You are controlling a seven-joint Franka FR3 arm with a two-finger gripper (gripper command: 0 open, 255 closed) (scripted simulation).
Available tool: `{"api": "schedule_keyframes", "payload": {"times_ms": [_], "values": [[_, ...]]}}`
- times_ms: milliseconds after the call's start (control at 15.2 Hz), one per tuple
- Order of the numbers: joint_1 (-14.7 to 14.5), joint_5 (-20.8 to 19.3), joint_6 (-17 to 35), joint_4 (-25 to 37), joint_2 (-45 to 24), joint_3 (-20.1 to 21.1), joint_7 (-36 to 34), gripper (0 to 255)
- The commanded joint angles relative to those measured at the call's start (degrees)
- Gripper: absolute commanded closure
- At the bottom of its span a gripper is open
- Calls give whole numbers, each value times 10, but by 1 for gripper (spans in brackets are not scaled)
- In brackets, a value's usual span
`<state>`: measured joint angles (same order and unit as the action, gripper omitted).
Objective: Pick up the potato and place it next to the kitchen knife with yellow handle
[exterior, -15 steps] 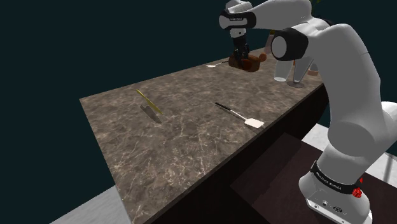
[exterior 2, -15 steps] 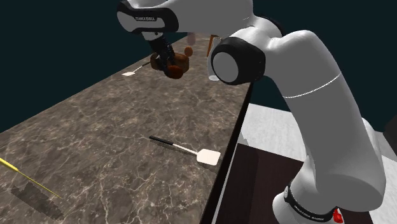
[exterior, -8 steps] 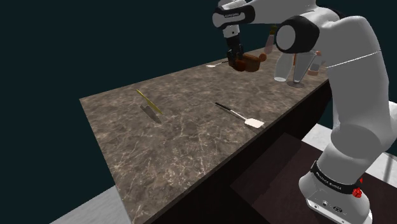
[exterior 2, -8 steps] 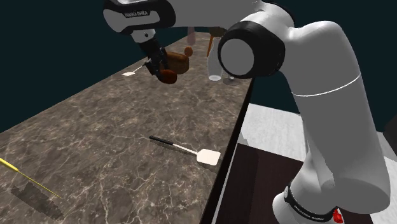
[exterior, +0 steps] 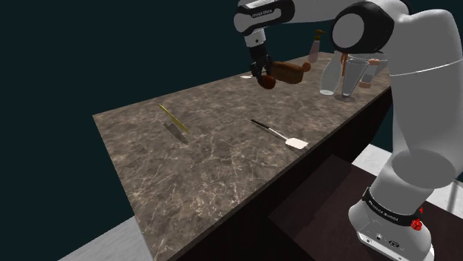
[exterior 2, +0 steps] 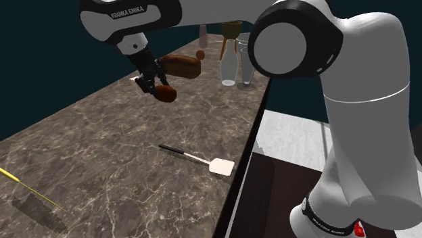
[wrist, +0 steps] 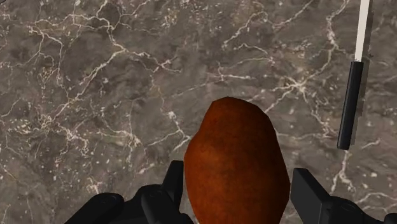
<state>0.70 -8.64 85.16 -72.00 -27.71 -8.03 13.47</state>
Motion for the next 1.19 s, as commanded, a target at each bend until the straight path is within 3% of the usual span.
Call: {"api": "schedule_keyframes", "payload": {"times_ms": [0, 594, 1122], "values": [[-15, 1, -2, -11, 9, 6, -22, 255], [-89, 14, -19, -24, 22, 41, -126, 255], [-153, 29, -52, 27, -9, 71, -216, 255]]}}
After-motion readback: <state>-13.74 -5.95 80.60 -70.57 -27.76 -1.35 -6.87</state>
